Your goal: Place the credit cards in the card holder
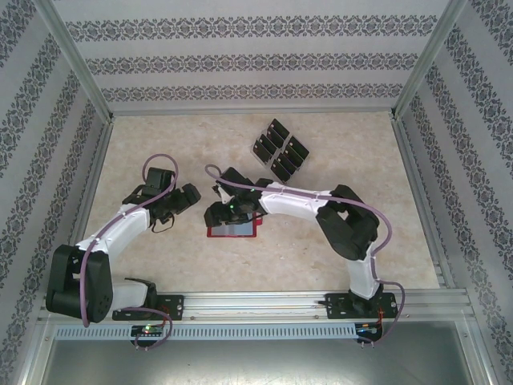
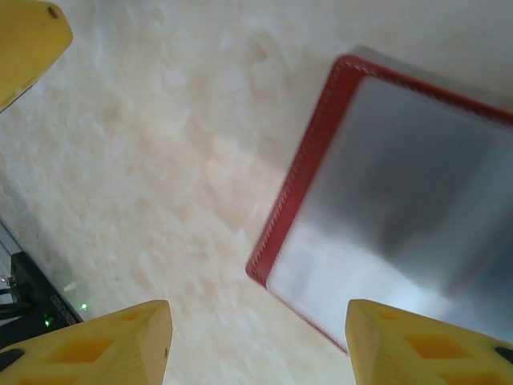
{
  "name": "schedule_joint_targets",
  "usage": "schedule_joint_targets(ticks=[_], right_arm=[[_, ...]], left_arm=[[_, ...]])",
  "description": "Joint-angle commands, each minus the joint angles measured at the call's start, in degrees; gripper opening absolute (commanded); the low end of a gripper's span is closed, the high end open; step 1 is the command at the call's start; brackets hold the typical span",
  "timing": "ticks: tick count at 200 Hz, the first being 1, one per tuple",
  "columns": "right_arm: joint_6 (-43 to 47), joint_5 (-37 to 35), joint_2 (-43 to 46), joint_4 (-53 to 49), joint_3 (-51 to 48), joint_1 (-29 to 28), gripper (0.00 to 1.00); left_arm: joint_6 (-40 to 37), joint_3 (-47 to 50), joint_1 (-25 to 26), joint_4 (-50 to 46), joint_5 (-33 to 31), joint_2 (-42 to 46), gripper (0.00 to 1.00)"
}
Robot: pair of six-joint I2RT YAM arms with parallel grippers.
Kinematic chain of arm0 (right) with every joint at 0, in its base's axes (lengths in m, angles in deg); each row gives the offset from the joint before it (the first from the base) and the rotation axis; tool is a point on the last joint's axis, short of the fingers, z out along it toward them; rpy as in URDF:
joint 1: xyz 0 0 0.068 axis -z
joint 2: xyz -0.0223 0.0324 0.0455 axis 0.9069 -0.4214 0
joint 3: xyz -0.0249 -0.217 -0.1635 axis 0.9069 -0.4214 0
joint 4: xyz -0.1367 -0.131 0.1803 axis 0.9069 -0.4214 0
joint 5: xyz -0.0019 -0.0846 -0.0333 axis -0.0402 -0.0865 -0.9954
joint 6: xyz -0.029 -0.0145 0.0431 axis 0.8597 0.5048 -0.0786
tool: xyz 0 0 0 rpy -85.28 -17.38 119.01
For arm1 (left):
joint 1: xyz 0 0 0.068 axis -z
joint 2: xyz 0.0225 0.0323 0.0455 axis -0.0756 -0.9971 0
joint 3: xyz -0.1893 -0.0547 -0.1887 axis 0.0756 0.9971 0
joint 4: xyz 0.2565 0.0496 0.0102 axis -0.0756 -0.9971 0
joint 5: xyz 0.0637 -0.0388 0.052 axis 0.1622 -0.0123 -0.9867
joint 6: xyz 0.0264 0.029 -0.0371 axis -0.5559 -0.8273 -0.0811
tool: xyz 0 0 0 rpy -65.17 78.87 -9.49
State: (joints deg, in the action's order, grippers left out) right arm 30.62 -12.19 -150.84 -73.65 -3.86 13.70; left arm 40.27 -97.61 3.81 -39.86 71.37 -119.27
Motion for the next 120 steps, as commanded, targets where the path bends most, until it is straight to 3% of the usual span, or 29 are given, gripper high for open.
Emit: schedule_joint_targets(ticks=[1,62,120], right_arm=[[0.56,-2.3,3.61,2.01,-3.73,0.4,0.6],[-0.33,-4.82,3.84,6.72,-13.26,2.49,0.58],[-0.4,-4.87,9.46,7.7,-20.65,5.16,0.58]], left_arm=[[-3.32,-1.24,0.05,-2.45,3.9,-1.3,0.92],[-2.67,-0.6,4.63,-2.76,3.22,-2.84,0.92],[-2.06,-2.12,8.8,-3.54,1.1,-3.62,0.92]])
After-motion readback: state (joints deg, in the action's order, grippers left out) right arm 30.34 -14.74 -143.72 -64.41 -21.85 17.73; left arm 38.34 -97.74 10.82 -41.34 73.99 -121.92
